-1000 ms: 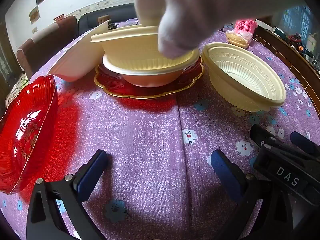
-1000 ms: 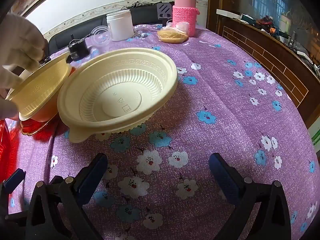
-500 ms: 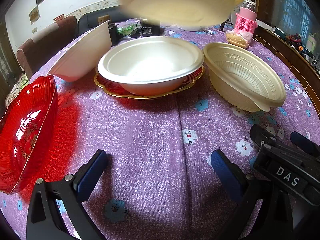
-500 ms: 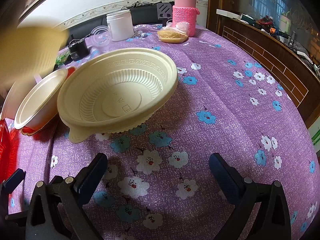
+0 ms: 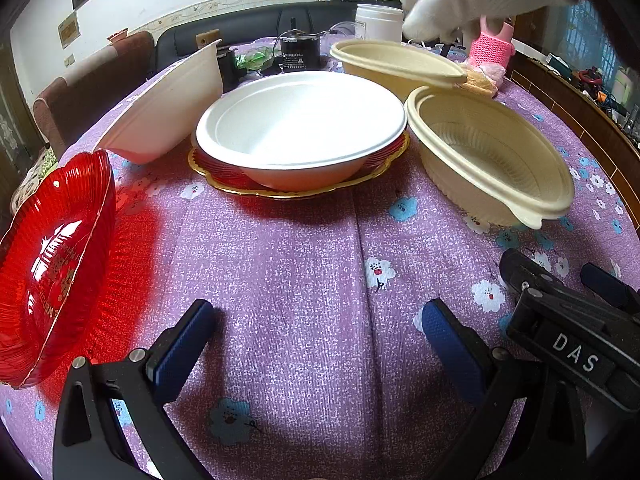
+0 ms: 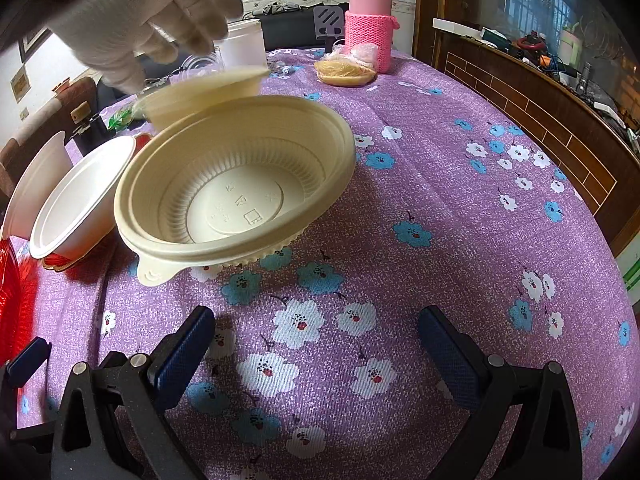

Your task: Organize plates and bowls

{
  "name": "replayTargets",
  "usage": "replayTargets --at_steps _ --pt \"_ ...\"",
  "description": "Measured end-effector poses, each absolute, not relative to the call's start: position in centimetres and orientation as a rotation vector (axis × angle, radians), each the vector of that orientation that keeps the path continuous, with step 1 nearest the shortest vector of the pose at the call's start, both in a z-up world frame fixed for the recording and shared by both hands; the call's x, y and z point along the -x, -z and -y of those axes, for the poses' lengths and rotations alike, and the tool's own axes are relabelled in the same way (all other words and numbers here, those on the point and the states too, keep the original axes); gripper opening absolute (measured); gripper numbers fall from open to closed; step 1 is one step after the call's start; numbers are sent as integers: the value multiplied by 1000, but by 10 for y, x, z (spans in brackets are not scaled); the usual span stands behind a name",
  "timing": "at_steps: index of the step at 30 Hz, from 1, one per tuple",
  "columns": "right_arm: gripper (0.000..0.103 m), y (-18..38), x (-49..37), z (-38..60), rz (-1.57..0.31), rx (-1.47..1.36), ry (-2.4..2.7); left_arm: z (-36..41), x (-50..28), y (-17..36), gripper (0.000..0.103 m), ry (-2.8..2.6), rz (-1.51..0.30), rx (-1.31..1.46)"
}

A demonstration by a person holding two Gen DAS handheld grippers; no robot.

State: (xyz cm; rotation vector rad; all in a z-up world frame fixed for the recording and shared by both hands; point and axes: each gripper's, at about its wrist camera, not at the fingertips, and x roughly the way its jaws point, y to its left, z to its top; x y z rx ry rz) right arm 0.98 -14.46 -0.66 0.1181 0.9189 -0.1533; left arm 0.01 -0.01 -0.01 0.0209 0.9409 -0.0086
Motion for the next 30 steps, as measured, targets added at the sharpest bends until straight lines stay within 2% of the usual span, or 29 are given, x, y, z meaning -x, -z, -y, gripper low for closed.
replayTargets --at_steps 30 --pt "102 8 -17 141 -932 -89 163 0 11 0 103 43 -961 -34"
